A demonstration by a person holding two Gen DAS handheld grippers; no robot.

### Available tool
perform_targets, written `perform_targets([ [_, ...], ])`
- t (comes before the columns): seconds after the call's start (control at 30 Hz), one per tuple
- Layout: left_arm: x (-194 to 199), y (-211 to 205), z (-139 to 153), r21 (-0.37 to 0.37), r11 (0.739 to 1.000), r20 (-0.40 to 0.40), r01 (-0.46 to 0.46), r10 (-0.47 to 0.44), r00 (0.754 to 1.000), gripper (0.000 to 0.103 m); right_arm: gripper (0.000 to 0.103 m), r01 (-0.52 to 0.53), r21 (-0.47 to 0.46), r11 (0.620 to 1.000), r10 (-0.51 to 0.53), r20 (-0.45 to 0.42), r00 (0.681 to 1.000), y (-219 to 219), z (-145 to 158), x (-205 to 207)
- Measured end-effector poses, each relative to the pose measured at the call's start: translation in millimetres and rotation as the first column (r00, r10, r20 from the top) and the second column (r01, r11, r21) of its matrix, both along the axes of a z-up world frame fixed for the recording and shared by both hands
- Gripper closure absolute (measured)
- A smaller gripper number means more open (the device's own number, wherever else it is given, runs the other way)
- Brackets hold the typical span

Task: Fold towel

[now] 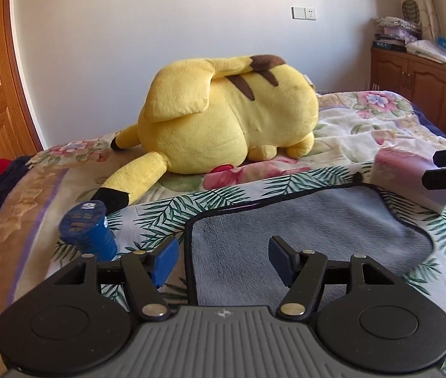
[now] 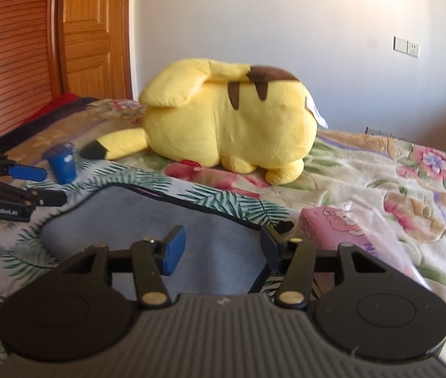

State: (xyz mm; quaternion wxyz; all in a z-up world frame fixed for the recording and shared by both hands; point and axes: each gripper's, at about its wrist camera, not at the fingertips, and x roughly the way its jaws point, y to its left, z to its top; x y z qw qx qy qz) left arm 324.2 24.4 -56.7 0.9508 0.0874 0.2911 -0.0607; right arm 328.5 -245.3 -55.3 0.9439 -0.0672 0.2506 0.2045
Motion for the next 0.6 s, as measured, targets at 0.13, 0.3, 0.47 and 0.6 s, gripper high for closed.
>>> perform_targets([
  [0.13,-23.6,-3.4,17.9,0.0,1.0,0.003,0.008,-0.008,1.0,0.057,0.049,-0.004,0.016,1.0,0.004,0.005,1.0,-2.4,17.3,-21.5],
  [0.3,-53.1,-8.0,37.3,0.001,1.0,0.004,0.025,-0.025,1.0,0.057,0.049,-0.005,0.033,0.999,0.005,0.007,1.0,-6.1,34.1,-47.9],
  [0.47,-79.8,-10.6,56.5,-0.005,0.999,0.011,0.033,-0.033,0.999,0.057,0.049,0.001,0.035,0.999,-0.001,0.018,1.0,-13.0,51.3,-73.5],
  [0.6,-100.6,-13.1,70.3,-0.014,0.999,0.019,0.045,-0.044,0.999,0.057,0.049,0.012,0.042,0.999,-0.013,0.024,1.0,-18.5,64.2,-92.1],
])
